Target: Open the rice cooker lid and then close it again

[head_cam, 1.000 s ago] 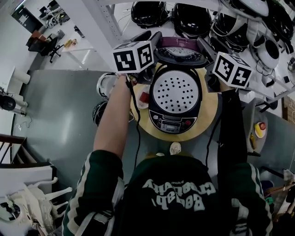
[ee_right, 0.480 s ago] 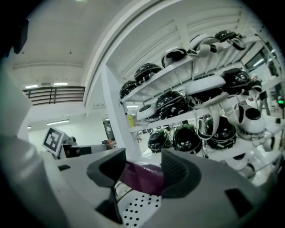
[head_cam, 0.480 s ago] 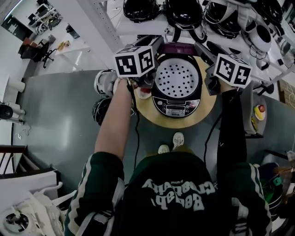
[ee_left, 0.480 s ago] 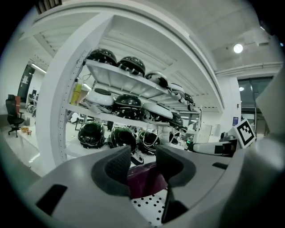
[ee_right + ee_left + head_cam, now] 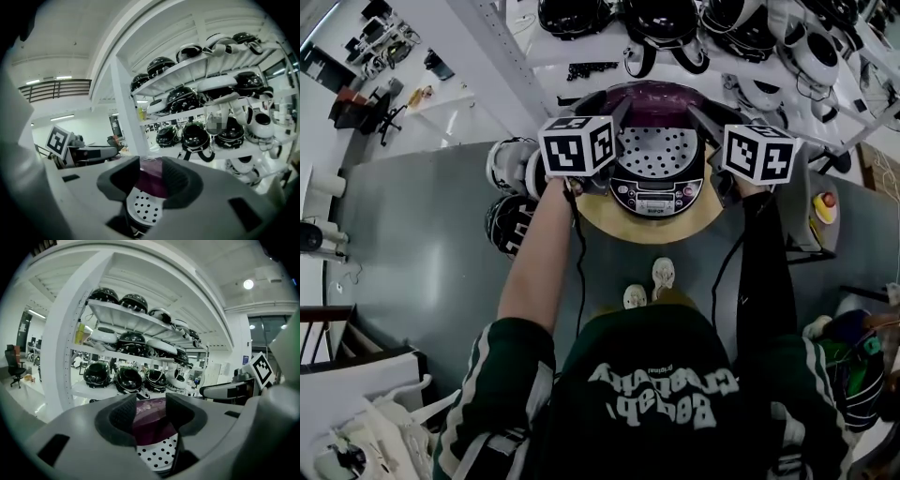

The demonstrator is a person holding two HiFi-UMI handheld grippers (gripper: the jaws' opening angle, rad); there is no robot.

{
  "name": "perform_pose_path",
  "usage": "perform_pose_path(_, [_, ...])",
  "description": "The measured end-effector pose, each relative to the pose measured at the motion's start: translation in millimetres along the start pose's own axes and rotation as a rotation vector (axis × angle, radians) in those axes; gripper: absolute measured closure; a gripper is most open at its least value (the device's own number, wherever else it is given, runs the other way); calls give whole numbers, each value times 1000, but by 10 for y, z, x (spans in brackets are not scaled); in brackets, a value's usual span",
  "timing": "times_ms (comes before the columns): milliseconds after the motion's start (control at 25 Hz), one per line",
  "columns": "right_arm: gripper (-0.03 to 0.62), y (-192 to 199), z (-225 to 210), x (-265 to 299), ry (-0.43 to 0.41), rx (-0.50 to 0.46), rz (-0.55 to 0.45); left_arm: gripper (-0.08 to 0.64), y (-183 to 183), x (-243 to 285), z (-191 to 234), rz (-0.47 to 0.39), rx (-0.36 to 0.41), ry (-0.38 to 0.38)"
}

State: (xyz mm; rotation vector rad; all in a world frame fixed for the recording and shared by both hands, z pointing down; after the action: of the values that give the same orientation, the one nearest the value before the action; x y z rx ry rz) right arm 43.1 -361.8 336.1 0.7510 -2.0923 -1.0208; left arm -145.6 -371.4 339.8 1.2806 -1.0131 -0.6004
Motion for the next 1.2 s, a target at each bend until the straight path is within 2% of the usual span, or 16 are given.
perform_pose_path(200, [416,255,53,-41,14,-11,26,373,210,-109,-113,19,-6,4])
perform_pose_path(400, [416,490,27,-86,32,2,52,374,427,-181,-221,50,13,6])
perform_pose_path(640, [420,706,-23,-78,42,42,91,383,674,-226,-301,64,-14,12])
perform_pose_path(1200, [420,1112,-161,33,70,70,164,385,1118,-223,-423,137,-1,25])
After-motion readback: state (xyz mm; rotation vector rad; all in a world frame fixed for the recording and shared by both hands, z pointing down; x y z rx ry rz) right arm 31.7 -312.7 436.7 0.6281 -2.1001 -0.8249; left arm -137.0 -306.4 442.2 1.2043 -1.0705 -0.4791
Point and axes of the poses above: the fingertips, and each gripper's own axes: x forward along the fingers, z to its left, y out of its underside, the point moved 4 cm from there along -x, backward along the fingers, and after that the axes turned 14 degrees about x, right-handed, at the moved point
